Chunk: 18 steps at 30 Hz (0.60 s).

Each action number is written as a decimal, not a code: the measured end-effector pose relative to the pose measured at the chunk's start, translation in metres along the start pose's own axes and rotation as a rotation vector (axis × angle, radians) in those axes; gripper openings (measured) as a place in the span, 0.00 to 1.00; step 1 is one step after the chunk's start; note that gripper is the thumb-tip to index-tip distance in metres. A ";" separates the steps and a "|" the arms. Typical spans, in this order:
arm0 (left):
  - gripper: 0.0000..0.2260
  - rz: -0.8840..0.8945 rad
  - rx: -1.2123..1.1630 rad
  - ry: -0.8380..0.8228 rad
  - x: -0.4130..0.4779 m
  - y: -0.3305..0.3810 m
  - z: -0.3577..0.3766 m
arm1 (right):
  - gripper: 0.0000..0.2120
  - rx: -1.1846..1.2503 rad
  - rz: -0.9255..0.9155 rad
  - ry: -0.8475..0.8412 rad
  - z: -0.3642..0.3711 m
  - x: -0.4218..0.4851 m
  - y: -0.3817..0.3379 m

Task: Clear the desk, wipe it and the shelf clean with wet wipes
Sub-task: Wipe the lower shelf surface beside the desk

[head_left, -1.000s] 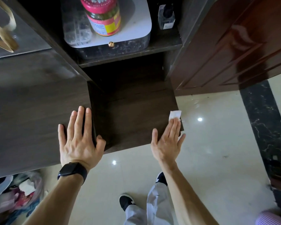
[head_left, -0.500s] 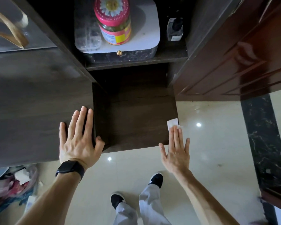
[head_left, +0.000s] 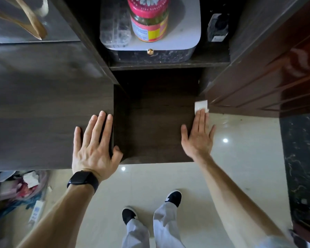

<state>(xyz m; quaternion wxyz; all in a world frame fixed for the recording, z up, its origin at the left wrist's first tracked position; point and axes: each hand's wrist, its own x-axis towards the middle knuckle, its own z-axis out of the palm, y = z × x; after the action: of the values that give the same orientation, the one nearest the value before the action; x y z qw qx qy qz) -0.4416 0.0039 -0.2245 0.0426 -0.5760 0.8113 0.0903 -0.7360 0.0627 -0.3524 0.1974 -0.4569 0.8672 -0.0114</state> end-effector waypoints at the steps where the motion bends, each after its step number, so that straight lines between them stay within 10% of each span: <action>1: 0.38 -0.009 0.008 -0.003 -0.001 -0.003 0.001 | 0.36 0.004 -0.005 0.011 0.010 -0.025 0.003; 13: 0.37 -0.016 0.005 -0.026 -0.017 -0.012 0.005 | 0.35 -0.159 -0.458 -0.024 0.037 -0.087 -0.003; 18: 0.38 -0.025 0.022 -0.022 -0.017 -0.012 0.006 | 0.36 -0.052 -0.090 0.056 0.031 -0.032 -0.035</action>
<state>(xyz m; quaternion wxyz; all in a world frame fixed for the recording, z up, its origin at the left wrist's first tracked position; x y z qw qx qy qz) -0.4246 0.0172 -0.2287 0.0593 -0.5847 0.8044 0.0871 -0.6816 0.0729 -0.3639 0.1606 -0.5001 0.8509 -0.0106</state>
